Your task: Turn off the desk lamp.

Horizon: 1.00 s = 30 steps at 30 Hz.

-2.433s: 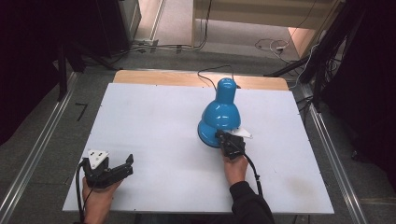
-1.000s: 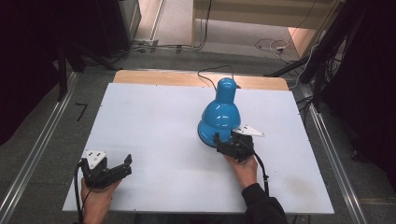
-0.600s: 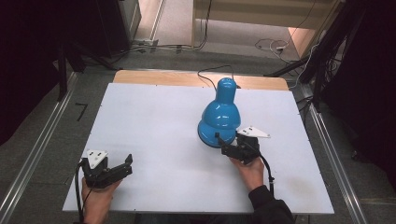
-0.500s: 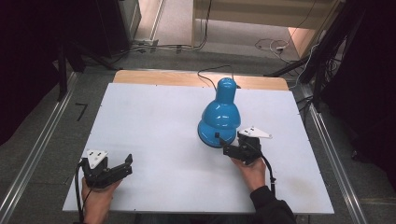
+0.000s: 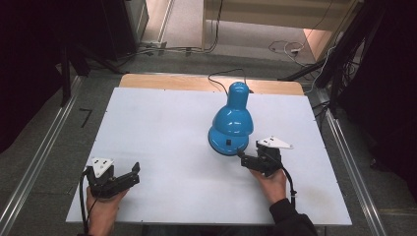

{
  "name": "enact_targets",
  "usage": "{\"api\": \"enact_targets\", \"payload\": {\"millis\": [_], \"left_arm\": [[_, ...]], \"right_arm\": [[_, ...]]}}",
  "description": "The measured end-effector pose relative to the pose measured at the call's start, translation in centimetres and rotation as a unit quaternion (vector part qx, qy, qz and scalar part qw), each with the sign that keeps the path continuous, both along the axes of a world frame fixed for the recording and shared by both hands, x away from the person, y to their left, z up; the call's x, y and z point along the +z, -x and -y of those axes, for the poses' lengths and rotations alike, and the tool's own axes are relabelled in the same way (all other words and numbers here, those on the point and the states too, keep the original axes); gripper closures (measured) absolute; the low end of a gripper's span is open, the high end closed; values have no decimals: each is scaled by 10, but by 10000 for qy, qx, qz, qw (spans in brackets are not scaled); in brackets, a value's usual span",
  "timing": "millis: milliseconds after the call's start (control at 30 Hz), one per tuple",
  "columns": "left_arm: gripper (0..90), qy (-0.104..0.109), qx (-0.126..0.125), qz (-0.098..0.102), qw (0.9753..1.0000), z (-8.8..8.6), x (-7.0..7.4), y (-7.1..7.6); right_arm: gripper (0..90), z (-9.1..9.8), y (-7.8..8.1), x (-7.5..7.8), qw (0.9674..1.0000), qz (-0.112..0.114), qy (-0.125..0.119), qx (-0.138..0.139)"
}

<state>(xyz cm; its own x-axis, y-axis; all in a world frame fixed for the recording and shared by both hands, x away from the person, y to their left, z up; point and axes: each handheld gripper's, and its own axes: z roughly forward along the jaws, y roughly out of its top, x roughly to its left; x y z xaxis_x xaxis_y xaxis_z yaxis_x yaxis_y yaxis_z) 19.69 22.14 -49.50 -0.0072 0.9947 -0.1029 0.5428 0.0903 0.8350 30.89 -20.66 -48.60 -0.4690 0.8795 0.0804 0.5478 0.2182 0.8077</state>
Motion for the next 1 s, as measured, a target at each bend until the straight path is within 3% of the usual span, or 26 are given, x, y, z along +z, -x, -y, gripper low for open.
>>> {"api": "enact_targets", "payload": {"millis": [1000], "left_arm": [[54, -10, 0, -27, 10000, 0, 0, 0]], "right_arm": [[174, 40, 12, 1, 9999, 25, 59, -149]]}}
